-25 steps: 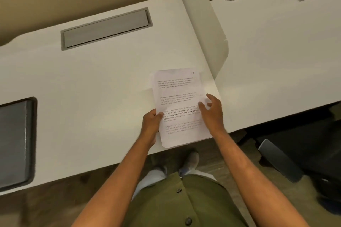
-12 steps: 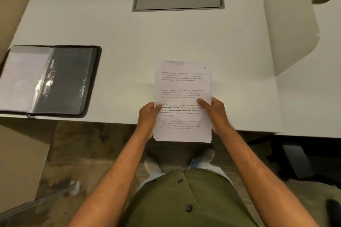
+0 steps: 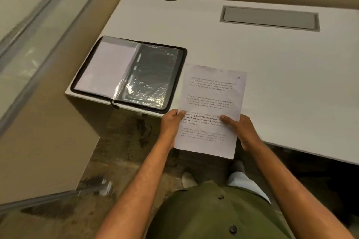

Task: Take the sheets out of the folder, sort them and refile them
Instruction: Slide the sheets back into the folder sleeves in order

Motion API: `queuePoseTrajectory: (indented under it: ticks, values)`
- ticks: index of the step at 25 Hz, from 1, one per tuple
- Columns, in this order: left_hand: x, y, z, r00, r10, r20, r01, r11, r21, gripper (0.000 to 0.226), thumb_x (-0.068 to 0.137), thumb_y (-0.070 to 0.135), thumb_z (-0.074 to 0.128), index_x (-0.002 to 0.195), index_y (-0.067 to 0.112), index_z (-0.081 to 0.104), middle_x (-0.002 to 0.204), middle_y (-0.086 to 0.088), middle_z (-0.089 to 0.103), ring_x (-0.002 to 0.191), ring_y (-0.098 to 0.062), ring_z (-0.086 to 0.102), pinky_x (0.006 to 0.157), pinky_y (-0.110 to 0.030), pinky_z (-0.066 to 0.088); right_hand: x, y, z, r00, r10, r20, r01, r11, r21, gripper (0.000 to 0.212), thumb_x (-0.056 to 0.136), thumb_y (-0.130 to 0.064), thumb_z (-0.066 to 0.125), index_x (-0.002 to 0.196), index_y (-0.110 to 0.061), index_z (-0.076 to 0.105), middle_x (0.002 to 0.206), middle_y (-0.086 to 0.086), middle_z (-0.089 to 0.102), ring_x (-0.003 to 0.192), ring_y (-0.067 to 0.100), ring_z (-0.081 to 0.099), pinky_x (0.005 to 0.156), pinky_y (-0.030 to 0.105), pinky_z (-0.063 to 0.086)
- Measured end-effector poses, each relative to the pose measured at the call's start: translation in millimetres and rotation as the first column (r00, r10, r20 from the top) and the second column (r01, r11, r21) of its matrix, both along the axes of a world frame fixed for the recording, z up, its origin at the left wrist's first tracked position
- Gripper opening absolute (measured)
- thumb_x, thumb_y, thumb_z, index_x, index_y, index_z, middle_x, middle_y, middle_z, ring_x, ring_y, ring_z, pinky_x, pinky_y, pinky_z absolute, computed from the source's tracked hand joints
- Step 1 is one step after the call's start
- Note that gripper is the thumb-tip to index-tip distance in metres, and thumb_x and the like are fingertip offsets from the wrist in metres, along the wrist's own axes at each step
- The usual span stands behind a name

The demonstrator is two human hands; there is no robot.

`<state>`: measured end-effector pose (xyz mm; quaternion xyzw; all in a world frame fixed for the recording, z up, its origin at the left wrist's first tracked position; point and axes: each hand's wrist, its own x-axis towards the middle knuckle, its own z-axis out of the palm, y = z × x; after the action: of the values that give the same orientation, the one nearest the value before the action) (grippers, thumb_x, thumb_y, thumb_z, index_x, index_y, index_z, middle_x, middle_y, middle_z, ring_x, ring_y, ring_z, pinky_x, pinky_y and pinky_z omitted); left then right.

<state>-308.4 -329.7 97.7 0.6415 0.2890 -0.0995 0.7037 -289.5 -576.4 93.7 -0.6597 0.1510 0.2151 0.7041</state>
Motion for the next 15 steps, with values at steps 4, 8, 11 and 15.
queuePoseTrajectory:
  ticks: [4, 8, 11, 15]
  values:
    - [5, 62, 0, 0.996, 0.088, 0.026, -0.088, 0.996, 0.008, 0.023, 0.099, 0.023, 0.069, 0.105, 0.002, 0.07, 0.103, -0.013, 0.078, 0.098, -0.034, 0.075, 0.088, -0.051, 0.062, 24, 69, 7, 0.996, 0.087, 0.02, -0.087, 0.996, -0.012, 0.033, 0.093, -0.023, 0.077, 0.125, -0.017, 0.069, 0.114, -0.002, 0.079, 0.098, 0.023, 0.078, 0.081, 0.042, 0.064]
    - [13, 108, -4, 0.992, 0.127, 0.022, -0.126, 0.992, -0.021, 0.013, 0.1, 0.019, 0.067, 0.103, 0.007, 0.072, 0.102, -0.007, 0.079, 0.092, -0.021, 0.076, 0.076, -0.033, 0.063, 66, 123, 6, 0.993, 0.106, 0.049, -0.107, 0.994, 0.012, 0.03, 0.095, -0.023, 0.075, 0.123, -0.015, 0.07, 0.112, -0.001, 0.08, 0.097, 0.023, 0.078, 0.079, 0.038, 0.064]
    - [29, 145, -15, 0.996, 0.079, -0.041, -0.078, 0.997, 0.02, 0.012, 0.1, 0.022, 0.067, 0.105, 0.011, 0.072, 0.106, -0.008, 0.078, 0.095, -0.023, 0.075, 0.077, -0.038, 0.063, 112, 160, -3, 0.995, 0.078, 0.067, -0.081, 0.996, 0.047, 0.031, 0.095, -0.023, 0.075, 0.124, -0.015, 0.07, 0.112, -0.002, 0.079, 0.098, 0.021, 0.078, 0.08, 0.036, 0.064]
    - [63, 187, -16, 0.99, 0.05, -0.13, -0.043, 0.998, 0.055, 0.017, 0.102, 0.019, 0.064, 0.111, 0.005, 0.07, 0.107, -0.007, 0.078, 0.086, -0.029, 0.078, 0.063, -0.025, 0.061, 174, 205, -14, 0.997, 0.049, 0.059, -0.053, 0.996, 0.073, 0.037, 0.095, -0.023, 0.075, 0.13, -0.013, 0.068, 0.115, -0.001, 0.079, 0.101, 0.021, 0.077, 0.085, 0.037, 0.063]
